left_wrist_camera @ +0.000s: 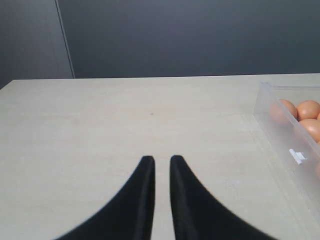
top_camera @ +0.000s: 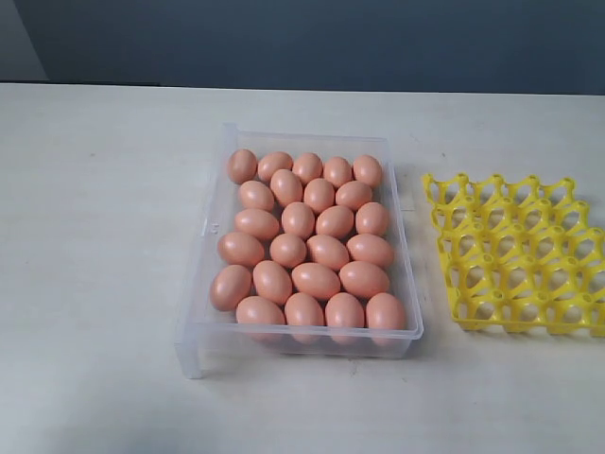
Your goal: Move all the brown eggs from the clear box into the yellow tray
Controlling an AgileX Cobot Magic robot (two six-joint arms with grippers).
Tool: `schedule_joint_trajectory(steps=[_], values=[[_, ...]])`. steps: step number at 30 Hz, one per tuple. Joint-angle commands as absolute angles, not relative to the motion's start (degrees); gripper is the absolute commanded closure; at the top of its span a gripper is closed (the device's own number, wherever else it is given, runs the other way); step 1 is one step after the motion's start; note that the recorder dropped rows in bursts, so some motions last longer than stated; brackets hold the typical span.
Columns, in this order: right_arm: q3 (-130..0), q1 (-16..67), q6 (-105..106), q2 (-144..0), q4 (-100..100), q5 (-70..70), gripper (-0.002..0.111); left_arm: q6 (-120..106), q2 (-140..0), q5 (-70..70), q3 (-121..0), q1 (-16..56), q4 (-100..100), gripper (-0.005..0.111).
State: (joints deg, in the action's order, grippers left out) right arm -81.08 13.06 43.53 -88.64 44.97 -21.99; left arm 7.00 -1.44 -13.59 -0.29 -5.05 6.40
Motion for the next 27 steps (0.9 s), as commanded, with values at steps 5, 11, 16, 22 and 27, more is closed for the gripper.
schedule_joint_trajectory(steps=[5,11,16,22,27], values=[[-82.10,13.62,36.59,-89.18,9.74,-12.13,0.109,7.05,-1.50,-13.42,0.00,-5.02,6.65,0.095],[-82.10,8.91,18.80,-89.88,-4.59,-15.02,0.109,7.05,-1.50,-13.42,0.00,-5.02,7.79,0.095],[-82.10,4.57,8.69,-92.43,-6.36,-31.31,0.109,7.05,-1.50,-13.42,0.00,-5.02,7.79,0.095],[-82.10,5.98,19.03,-93.56,7.72,-36.71,0.108,7.05,-1.50,-13.42,0.00,-5.02,7.79,0.095],[-82.10,10.26,22.82,-95.19,14.79,-36.82,0.086,7.05,-1.50,-13.42,0.00,-5.02,7.79,0.095]])
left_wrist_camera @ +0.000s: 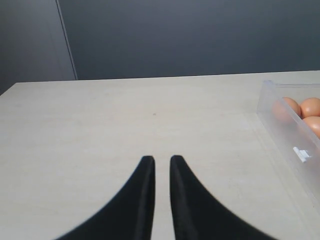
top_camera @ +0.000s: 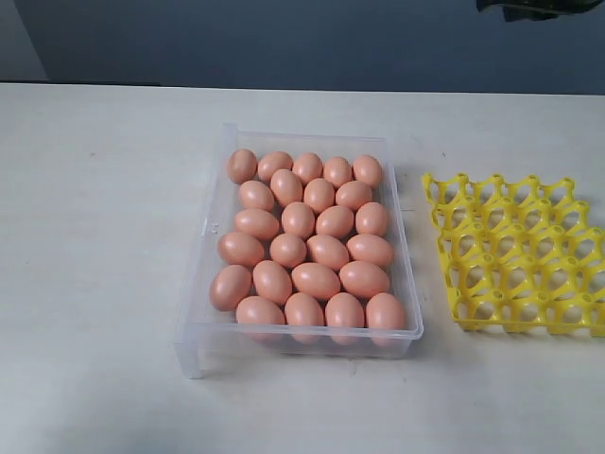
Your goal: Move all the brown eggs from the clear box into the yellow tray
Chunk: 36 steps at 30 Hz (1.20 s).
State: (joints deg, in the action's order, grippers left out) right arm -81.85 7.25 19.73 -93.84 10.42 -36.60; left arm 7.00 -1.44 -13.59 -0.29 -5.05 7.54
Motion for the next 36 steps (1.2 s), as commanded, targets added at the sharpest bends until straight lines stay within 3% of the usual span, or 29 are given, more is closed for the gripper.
schedule_joint_trajectory(steps=[1,5,9,10,17,19,24,31,36], values=[[-82.10,11.00,22.82,-95.65,15.61,-36.48,0.082,7.05,-1.50,-13.42,0.00,-5.02,7.79,0.095],[-82.10,14.78,28.06,-98.98,20.11,-17.87,0.078,7.05,-1.50,-13.42,0.00,-5.02,7.79,0.095],[-82.10,14.77,22.82,-99.64,26.66,21.33,0.078,7.05,-1.50,-13.42,0.00,-5.02,7.79,0.095],[-82.21,14.77,31.07,-100.65,21.35,29.80,0.079,7.05,-1.50,-13.42,0.00,-5.02,7.79,0.095],[-82.47,14.64,31.74,-104.49,18.74,34.55,0.079,7.05,-1.50,-13.42,0.00,-5.02,7.79,0.095],[-82.47,14.46,31.74,-105.87,18.07,30.91,0.079,7.05,-1.50,-13.42,0.00,-5.02,7.79,0.095],[-86.32,12.07,31.29,-111.25,28.05,7.14,0.079,7.05,-1.50,-13.42,0.00,-5.02,7.79,0.095],[-109.46,11.46,25.57,-122.23,16.91,-40.95,0.078,7.05,-1.50,-13.42,0.00,-5.02,7.79,0.095],[-125.49,13.09,21.25,-128.56,11.03,-62.89,0.078,7.05,-1.50,-13.42,0.00,-5.02,7.79,0.095]])
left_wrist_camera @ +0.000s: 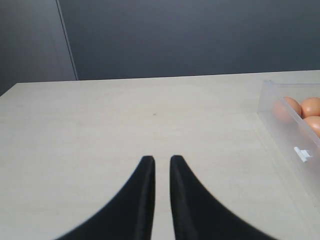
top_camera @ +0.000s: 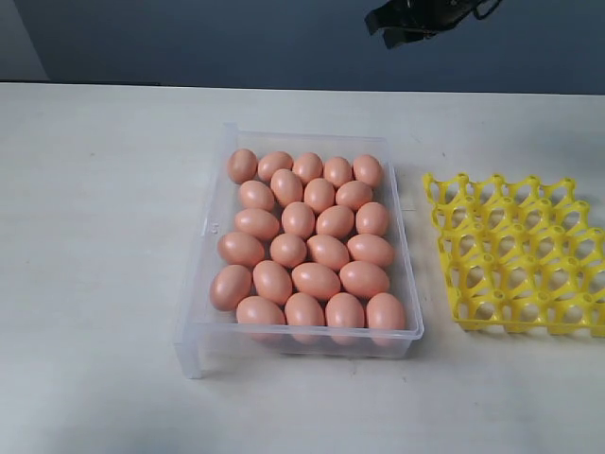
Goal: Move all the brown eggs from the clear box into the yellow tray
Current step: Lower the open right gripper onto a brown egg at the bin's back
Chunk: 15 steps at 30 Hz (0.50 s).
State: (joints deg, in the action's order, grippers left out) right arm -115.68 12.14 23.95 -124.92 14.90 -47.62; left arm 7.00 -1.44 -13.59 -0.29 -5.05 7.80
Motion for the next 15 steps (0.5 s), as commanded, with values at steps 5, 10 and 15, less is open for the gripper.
schedule_joint_trajectory(steps=[5,10,15], values=[[-130.63,14.34,20.42,-130.77,11.28,-69.96,0.078,7.05,-1.50,-13.52,0.00,-5.02,7.79,0.095],[-130.00,17.30,19.42,-130.49,11.46,-69.96,0.078,7.05,-1.50,-13.68,0.00,-5.02,7.79,0.095],[-130.00,22.90,19.42,-130.49,11.13,-69.96,0.078,7.05,-1.50,-13.68,0.00,-5.02,7.79,0.095]])
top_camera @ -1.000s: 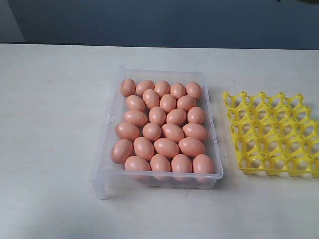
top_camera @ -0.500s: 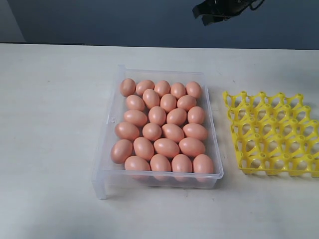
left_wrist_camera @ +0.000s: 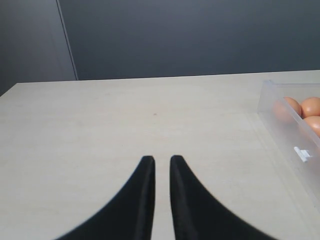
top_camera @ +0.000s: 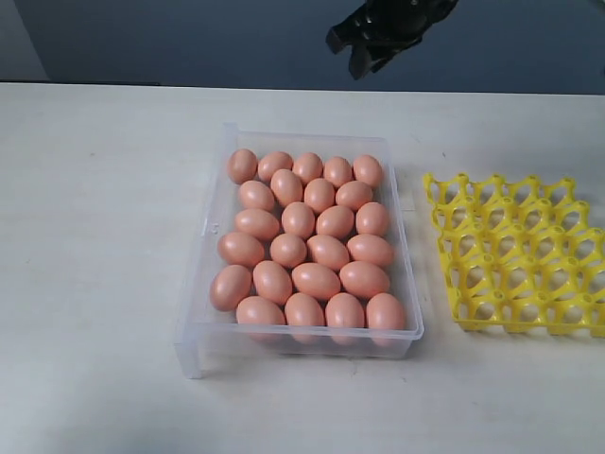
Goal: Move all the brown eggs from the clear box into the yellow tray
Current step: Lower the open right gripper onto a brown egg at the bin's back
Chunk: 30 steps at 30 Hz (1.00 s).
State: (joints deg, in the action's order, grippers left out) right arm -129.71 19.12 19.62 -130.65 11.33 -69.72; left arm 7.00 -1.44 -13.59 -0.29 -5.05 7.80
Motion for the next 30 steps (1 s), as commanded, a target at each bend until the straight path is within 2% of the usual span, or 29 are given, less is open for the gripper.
schedule_joint_trajectory(steps=[1,4,11,14,16,17,18,23,30], values=[[-130.00,24.14,18.84,-130.49,10.22,-69.96,0.078,7.05,-1.50,-13.68,0.00,-5.02,7.79,0.095],[-128.04,27.25,16.73,-129.65,5.12,-69.96,0.078,7.05,-1.50,-13.68,0.00,-5.02,7.79,0.095],[-110.34,29.79,18.23,-122.74,6.45,-69.96,0.078,7.05,-1.50,-13.68,0.00,-5.02,7.79,0.095],[-110.19,29.79,19.29,-123.70,9.20,-69.96,0.078,7.05,-1.50,-13.68,0.00,-5.02,7.79,0.095],[-110.19,29.79,21.95,-125.56,12.38,-68.92,0.069,7.05,-1.50,-13.68,0.00,-5.02,7.79,0.095],[-110.19,29.92,23.29,-126.71,13.56,-68.40,0.055,7.05,-1.50,-13.68,0.00,-5.02,7.79,0.095],[-110.19,29.93,23.57,-127.58,13.02,-68.27,0.048,7.05,-1.50,-13.68,0.00,-5.02,7.79,0.095],[-110.19,31.45,23.33,-131.12,11.07,-55.66,0.048,7.05,-1.50,-13.68,0.00,-5.02,7.79,0.095],[-110.19,31.45,23.33,-133.43,10.64,-49.82,0.048,7.05,-1.50,-13.68,0.00,-5.02,7.79,0.095]])
